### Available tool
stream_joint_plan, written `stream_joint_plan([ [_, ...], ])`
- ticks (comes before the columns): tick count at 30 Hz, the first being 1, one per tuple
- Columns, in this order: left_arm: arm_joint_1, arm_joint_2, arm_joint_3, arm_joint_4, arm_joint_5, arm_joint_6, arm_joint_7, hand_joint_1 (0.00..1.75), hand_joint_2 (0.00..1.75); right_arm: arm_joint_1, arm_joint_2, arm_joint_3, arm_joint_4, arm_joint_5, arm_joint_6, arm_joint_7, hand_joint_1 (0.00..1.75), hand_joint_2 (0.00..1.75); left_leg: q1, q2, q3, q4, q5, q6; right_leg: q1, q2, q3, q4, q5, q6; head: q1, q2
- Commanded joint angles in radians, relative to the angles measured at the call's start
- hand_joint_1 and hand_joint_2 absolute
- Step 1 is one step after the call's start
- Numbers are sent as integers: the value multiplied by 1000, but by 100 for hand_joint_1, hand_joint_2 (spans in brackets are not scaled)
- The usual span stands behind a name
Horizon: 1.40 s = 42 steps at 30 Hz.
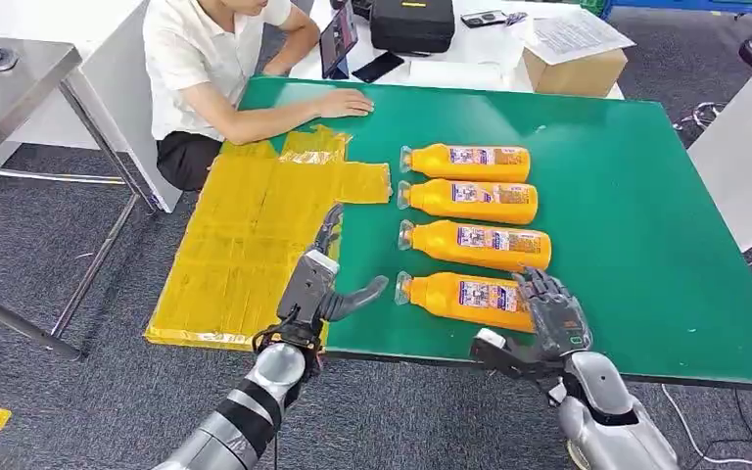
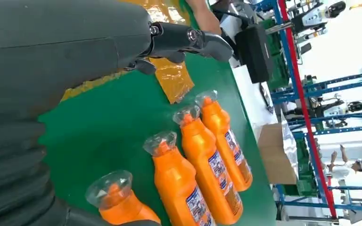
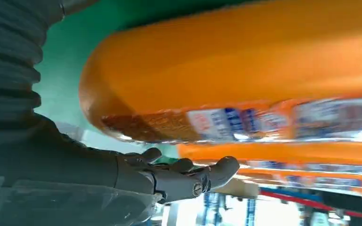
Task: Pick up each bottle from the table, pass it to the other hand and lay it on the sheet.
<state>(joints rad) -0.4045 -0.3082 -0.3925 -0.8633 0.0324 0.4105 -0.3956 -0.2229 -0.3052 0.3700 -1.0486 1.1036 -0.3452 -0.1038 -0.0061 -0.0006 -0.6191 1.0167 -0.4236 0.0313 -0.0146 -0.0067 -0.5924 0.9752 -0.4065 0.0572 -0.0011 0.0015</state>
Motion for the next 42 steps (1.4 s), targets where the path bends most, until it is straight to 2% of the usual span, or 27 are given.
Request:
stream_joint_plan([
  [1,-11,38,21,-9,0,4,5,0,175,-52,14,-32,165,16,-3,-2,0,175,1,1,4,-1,-1,-2,1,2,4,-2,0,-2,0,0],
  [6,-17,35,14,-13,-3,-5,7,0,175,-97,33,-7,208,73,-48,-5,0,175,1,1,5,-1,-1,-2,1,2,4,-1,0,-2,0,0],
  [14,-29,27,7,-2,-1,-10,9,0,175,-184,55,26,256,70,-18,-26,0,175,0,4,4,0,-1,-2,1,5,3,0,1,-2,0,0],
  [18,-36,26,1,5,4,-15,11,0,175,-198,50,50,278,14,66,-57,0,175,1,3,5,-1,-1,-2,1,3,4,-1,0,-2,0,0],
  [23,-54,24,-5,31,14,-29,16,0,175,-214,7,119,327,-85,238,-97,0,175,1,1,7,-1,-2,-3,1,1,6,-1,-1,-2,0,0],
  [24,-57,22,-6,37,15,-32,15,0,175,-223,-4,138,337,-83,250,-102,14,175,1,1,6,0,-1,-2,1,1,5,0,0,-2,0,0],
  [26,-57,21,-6,38,16,-31,14,0,175,-229,-11,145,340,-84,255,-103,14,175,1,1,6,0,0,-2,1,0,5,-1,0,-1,0,0],
  [27,-57,21,-9,40,15,-33,13,0,175,-232,-13,151,344,-85,260,-105,138,175,1,0,7,-1,0,-2,1,-1,6,-2,0,-2,0,0],
  [28,-58,20,-12,42,18,-35,13,0,175,-236,-22,164,346,-101,282,-112,175,175,1,0,8,-2,0,-3,2,0,7,-2,0,-2,0,0],
  [32,-61,17,-19,42,16,-32,11,0,175,-212,-71,200,301,-118,302,-130,175,175,1,1,9,-1,0,-2,1,-1,7,-2,1,-2,0,0],
  [37,-62,18,-22,40,14,-30,9,0,175,-194,-82,213,279,-136,303,-127,175,175,1,1,12,0,0,-2,1,0,10,-2,2,-2,0,0],
  [42,-56,17,-20,33,4,-20,10,0,175,-82,-109,201,156,-174,274,-113,175,175,2,-3,14,-1,1,-2,2,-4,12,-3,2,-4,0,0],
])
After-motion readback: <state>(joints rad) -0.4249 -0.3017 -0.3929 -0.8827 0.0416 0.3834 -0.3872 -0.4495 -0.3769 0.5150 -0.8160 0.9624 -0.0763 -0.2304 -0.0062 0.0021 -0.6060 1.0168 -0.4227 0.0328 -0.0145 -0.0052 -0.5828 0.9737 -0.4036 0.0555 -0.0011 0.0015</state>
